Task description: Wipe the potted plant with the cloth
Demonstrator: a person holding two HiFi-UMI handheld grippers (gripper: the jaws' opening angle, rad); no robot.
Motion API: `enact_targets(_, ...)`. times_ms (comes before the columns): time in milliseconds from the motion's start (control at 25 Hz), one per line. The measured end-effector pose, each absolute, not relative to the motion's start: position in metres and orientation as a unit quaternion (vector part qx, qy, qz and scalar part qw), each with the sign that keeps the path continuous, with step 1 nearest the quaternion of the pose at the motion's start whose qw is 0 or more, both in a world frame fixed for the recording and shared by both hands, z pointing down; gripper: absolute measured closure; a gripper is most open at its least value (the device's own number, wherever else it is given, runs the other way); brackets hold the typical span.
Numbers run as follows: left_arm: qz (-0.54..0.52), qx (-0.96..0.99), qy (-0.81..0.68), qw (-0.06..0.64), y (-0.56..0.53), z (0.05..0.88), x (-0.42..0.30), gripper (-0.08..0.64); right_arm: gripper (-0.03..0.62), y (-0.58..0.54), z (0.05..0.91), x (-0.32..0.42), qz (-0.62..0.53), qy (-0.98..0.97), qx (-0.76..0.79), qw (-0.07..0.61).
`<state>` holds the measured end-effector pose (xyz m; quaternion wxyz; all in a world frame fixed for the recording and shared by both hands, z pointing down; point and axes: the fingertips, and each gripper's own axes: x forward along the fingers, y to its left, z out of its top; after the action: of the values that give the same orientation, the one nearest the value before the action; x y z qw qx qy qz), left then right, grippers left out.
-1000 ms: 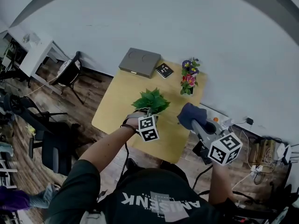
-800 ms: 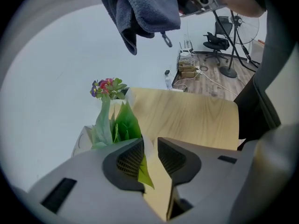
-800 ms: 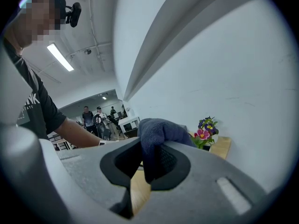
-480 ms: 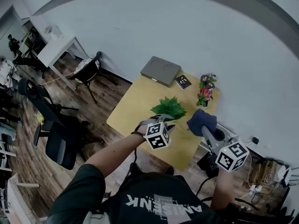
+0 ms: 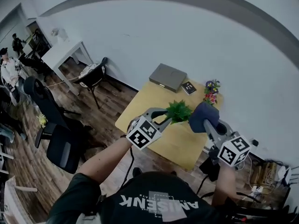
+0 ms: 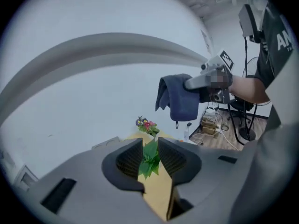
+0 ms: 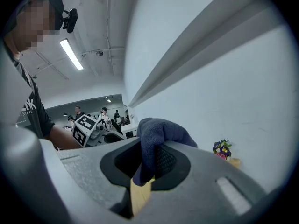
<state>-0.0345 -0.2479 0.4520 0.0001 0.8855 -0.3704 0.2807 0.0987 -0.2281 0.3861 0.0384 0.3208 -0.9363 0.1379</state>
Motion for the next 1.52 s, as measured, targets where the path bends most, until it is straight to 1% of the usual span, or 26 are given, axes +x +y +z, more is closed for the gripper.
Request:
enact_targets(200, 0.217, 0.885, -0.412, -0.012, -0.233, 0.4, -0.081, 0.457, 0.555, -0.212, 0.364, 0.069, 0.123, -0.933, 0.336, 0.029)
enact_targets(520, 0.126, 0.88, -0.458, 0.017, -0.217, 0.349, -0.151, 0.459, 0.555, -0.2, 0.338, 0.023, 0.11, -0.929, 0.352, 0.022)
enact_targets(720, 0.078, 0.867, -0.491, 0.027, -0.212, 0.321, -0.191, 0.486, 0.555, -0.195, 0.327, 0.002, 0.101, -0.927, 0.359, 0.021)
enact_targets(760, 0.07, 0.864, -0.498, 0.029, -0.212, 0.317, -0.199, 0.524, 0.555, -0.194, 0.326, 0.0, 0.1, -0.927, 0.362, 0.02)
enact_targets(880, 0.053, 0.856, -0.514, 0.03, -0.21, 0.305, -0.217, 0.557, 0.555, -0.195, 0.323, -0.006, 0.09, -0.923, 0.373, 0.024)
enact_targets(1040, 0.043, 0.85, -0.523, 0.044, -0.206, 0.298, -0.229, 0.558, 0.555, -0.196, 0.324, -0.011, 0.088, -0.921, 0.38, 0.024)
enact_targets(1320, 0.034, 0.85, -0.522, 0.056, -0.2, 0.29, -0.228, 0.558, 0.555, -0.193, 0.324, -0.016, 0.083, -0.921, 0.378, 0.03)
enact_targets(1520, 0.037, 0.847, -0.528, 0.052, -0.2, 0.291, -0.224, 0.558, 0.555, -0.194, 0.322, -0.008, 0.076, -0.918, 0.389, 0.031)
